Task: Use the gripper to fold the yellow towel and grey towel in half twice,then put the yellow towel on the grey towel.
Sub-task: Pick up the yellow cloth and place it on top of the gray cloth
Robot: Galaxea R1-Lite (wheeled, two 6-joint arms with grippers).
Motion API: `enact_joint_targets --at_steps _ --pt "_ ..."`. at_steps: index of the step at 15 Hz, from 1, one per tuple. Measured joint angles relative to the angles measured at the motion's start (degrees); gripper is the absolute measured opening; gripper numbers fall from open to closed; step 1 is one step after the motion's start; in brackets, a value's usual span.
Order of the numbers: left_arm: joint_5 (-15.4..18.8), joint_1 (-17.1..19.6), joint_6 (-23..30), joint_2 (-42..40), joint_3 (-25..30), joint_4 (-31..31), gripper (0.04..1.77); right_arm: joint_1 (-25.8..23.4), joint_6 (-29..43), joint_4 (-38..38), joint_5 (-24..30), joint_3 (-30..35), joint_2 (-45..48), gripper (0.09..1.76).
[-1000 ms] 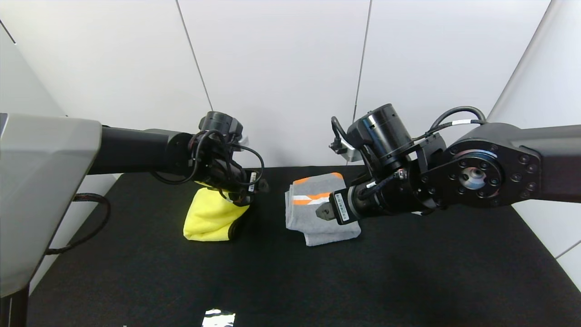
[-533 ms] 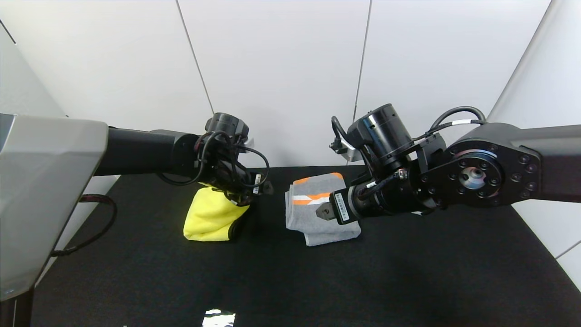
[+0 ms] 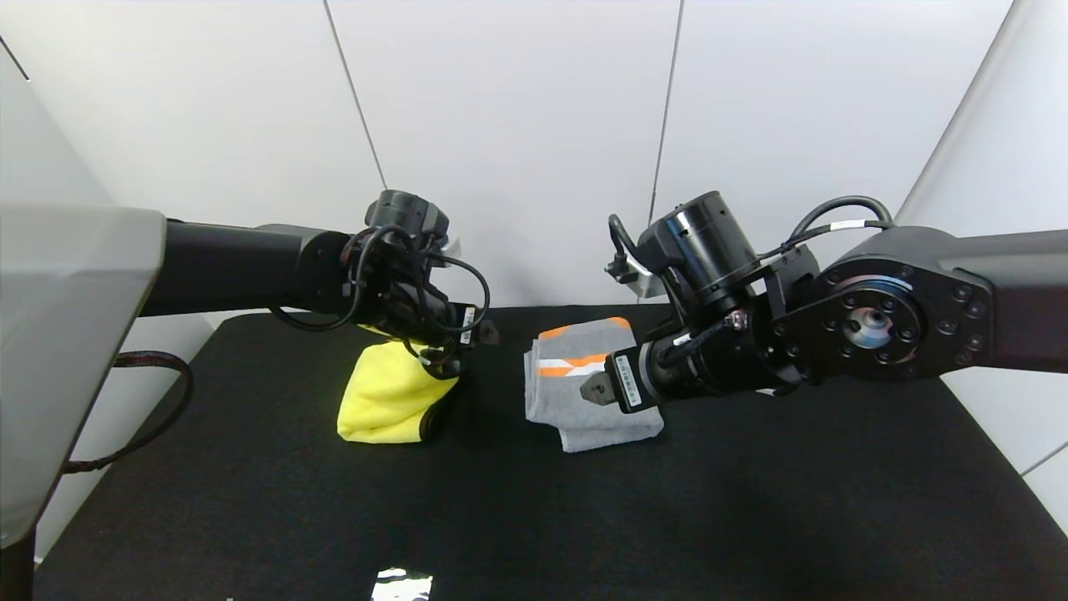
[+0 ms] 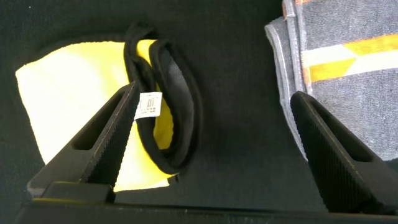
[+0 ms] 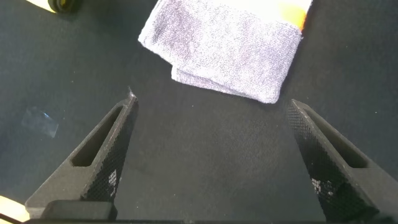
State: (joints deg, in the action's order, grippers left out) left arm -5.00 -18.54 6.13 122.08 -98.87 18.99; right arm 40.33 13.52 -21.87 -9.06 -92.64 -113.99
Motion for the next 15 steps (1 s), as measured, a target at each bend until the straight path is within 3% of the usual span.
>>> enact_joint_targets --at_steps 2,4,11,15 --pt "-0.12 0.61 -0.11 -0.52 -0.06 2.38 1.72 -0.01 0.00 0.00 0.02 0.00 -0.15 1.71" --pt "-0.59 3.77 -0.12 -2.36 -0.50 8.56 1.72 -0.12 0.00 -0.02 0.02 0.00 -0.30 1.71" --pt "-0.80 9.97 -0.01 -5.34 -0.63 10.46 1.72 0.05 0.02 -0.02 0.00 0.00 -0.65 1.71" --pt "-0.88 11.96 -0.09 -5.66 -1.29 16.66 1.72 0.02 0.02 0.00 0.00 0.00 -0.87 1.71"
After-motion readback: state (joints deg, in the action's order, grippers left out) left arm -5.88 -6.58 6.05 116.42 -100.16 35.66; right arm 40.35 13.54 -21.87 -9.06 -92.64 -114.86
